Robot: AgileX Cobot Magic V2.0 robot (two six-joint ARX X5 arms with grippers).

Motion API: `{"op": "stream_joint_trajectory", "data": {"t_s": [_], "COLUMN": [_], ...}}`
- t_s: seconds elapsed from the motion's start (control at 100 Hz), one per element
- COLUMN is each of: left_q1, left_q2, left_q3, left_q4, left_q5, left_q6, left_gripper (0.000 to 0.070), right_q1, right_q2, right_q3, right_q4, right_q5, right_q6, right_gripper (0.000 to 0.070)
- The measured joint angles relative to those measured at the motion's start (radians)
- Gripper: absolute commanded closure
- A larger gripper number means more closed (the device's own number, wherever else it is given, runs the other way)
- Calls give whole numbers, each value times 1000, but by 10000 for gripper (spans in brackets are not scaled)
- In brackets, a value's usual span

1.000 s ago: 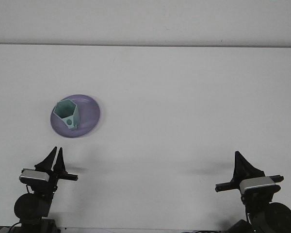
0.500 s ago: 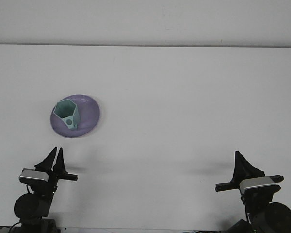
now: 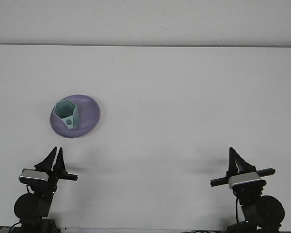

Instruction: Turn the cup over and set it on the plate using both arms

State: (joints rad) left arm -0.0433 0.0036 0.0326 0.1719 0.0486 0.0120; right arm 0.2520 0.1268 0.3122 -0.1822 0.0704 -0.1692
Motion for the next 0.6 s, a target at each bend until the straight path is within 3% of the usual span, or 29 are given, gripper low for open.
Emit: {"op": "stream_joint_trajectory", "data": {"t_s": [0.09,0.15,0.6], "left_q1": [0,0,0], "left_q2": [0,0,1], "left_q3": [0,0,0], "left_q4": [0,0,0], "left_q5": [0,0,0], "left_q6": [0,0,0], "left_gripper": [603,603,603], "right_q1": [-94,-135,-224], "right_q2": [0,-8,-126], "right_q3": [-98,-150,-297], "right_q4": [79,102,126], "right_q5": [-127,-170,-177], "right_q6": [-17,-19,-40], "right_gripper": [699,699,699]}}
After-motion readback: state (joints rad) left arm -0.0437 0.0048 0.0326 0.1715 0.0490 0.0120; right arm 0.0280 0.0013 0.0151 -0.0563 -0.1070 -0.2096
